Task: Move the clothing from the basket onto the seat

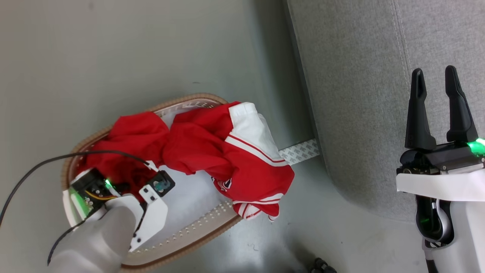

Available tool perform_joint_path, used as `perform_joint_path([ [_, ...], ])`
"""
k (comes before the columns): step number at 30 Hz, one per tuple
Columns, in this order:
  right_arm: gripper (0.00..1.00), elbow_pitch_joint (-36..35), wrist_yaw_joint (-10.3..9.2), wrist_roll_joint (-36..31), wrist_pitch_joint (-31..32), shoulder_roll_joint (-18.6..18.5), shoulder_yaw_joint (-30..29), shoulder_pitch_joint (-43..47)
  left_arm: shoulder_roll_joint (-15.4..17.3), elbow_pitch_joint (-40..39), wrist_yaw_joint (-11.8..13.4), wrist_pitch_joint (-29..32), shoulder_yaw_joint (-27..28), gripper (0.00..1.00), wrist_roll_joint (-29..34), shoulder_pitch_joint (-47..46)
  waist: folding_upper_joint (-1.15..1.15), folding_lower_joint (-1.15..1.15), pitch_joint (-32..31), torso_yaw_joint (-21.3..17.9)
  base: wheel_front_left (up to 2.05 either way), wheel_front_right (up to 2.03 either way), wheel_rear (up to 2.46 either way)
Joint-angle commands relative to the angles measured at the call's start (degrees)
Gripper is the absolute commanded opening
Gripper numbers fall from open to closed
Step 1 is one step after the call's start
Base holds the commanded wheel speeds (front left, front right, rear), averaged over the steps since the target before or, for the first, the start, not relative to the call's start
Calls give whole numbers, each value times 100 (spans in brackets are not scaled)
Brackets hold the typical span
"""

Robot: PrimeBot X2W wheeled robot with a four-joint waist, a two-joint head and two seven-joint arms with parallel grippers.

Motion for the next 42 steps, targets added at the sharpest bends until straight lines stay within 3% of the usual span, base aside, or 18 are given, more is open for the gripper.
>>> perform_joint_path([
  [1, 100, -48, -12, 45, 5, 11, 9, -100, 78, 24, -56, 73, -63, 100, 61, -79, 0, 0, 116, -77, 0, 0, 0],
  [6, 100, -13, -12, 1, 5, 11, -11, -30, 125, 44, -115, 187, -138, 100, -6, -83, 0, 0, 154, -105, 0, 0, 0],
  [7, 100, -1, -12, -9, 5, 11, -13, -26, 128, 46, -122, 177, -136, 56, -44, -81, 0, 0, 148, -106, 0, 0, 0],
  [9, 100, 16, -12, -28, 5, 11, -20, -24, 123, 46, -126, 160, -115, 0, -93, -76, 0, 0, 124, -95, 0, 0, 0],
  [18, 100, 134, -12, -304, 5, 6, 3, -79, -210, 41, -62, -260, -56, 0, -416, 189, 0, 0, -416, 165, 0, 0, 0],
  [22, 100, 229, -12, -549, 5, 5, -95, 74, -581, 5, -98, -735, 211, 0, -851, 539, 0, 0, -1176, 446, 0, 0, 0],
  [27, 100, 367, -12, -763, 5, 2, -148, 297, -806, -59, -157, -1170, 332, 0, -1230, 855, 0, 0, -1962, 815, 0, 0, 0],
  [32, 100, 507, -12, -884, 5, -21, -219, 544, -864, -185, -211, -1565, 453, 0, -1694, 1192, 0, 0, -2706, 1157, 0, 0, 0],
  [42, 100, 747, -12, -739, 5, -243, -276, 1202, -867, -1202, -260, -1907, 314, 0, -3252, 2034, 0, 0, -4076, 1698, 0, 0, 0],
])
